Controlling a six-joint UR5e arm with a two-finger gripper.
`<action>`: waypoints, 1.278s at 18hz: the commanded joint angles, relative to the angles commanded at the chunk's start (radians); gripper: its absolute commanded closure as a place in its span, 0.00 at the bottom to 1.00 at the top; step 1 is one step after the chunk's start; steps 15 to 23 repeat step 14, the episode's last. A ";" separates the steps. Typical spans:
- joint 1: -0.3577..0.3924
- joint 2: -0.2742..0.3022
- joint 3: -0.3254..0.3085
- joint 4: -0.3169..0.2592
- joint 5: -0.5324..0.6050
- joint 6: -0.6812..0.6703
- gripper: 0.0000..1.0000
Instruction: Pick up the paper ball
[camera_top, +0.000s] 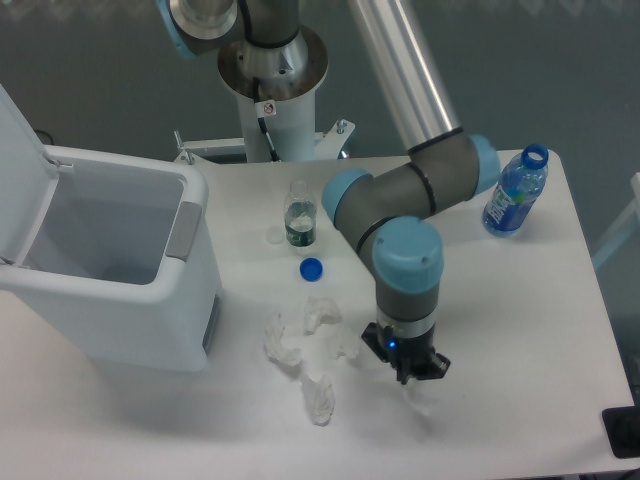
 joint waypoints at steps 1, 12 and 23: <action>0.008 0.006 0.018 -0.034 0.000 0.006 1.00; 0.034 0.025 0.212 -0.384 0.008 0.187 1.00; 0.032 0.037 0.204 -0.390 0.029 0.189 1.00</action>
